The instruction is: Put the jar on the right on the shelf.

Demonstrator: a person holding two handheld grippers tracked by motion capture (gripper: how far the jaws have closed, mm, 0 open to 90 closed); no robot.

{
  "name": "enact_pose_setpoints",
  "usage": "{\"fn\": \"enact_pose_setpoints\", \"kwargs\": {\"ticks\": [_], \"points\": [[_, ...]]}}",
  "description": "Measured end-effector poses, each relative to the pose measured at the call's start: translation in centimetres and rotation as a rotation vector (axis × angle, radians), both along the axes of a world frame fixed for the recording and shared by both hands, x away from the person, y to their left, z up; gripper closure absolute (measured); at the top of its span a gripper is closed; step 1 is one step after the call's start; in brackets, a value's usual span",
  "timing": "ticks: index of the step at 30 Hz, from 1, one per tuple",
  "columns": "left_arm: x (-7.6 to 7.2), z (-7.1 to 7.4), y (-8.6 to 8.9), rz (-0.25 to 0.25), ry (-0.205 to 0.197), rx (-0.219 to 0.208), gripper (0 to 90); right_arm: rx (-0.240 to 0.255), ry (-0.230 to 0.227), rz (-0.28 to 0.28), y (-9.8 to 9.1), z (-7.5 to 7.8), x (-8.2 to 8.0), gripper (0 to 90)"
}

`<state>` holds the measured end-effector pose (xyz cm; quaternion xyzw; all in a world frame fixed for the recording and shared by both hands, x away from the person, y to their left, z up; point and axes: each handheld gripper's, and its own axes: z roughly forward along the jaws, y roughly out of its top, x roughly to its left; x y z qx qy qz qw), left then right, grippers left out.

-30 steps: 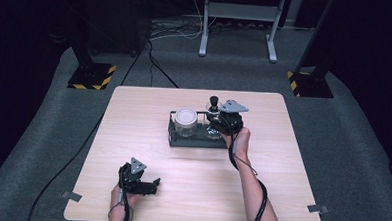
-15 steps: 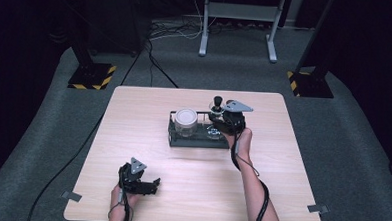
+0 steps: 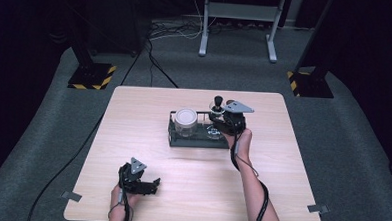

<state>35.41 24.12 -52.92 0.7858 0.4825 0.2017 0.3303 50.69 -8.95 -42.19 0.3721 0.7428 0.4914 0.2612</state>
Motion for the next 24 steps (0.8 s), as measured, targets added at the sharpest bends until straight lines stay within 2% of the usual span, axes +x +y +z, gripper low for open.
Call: {"fn": "enact_pose_setpoints", "kwargs": {"ticks": [8, 12, 13, 17, 20, 24], "points": [[0.0, 0.0, 0.0, 0.0, 0.0, 0.0, 1.9, -0.02, 0.005, 0.002, 0.3, 0.3, 0.1, 50.4], [0.0, 0.0, 0.0, 0.0, 0.0, 0.0, 1.9, -0.051, 0.028, -0.005, 0.5, 0.5, 0.0, 34.1], [0.0, 0.0, 0.0, 0.0, 0.0, 0.0, 1.9, -0.061, 0.03, -0.025, 0.6, 0.5, -0.1, 29.8], [0.0, 0.0, 0.0, 0.001, 0.0, -0.001, 1.9, -0.087, 0.052, -0.04, 0.4, 0.7, -0.6, 15.2], [0.0, 0.0, 0.0, 0.001, 0.0, 0.0, 1.9, -0.103, 0.064, -0.046, 0.0, 0.8, -1.2, 8.4], [0.0, 0.0, 0.0, 0.0, 0.0, 0.0, 1.9, -0.099, 0.051, -0.044, -1.0, 0.8, -3.0, 4.2]]}}
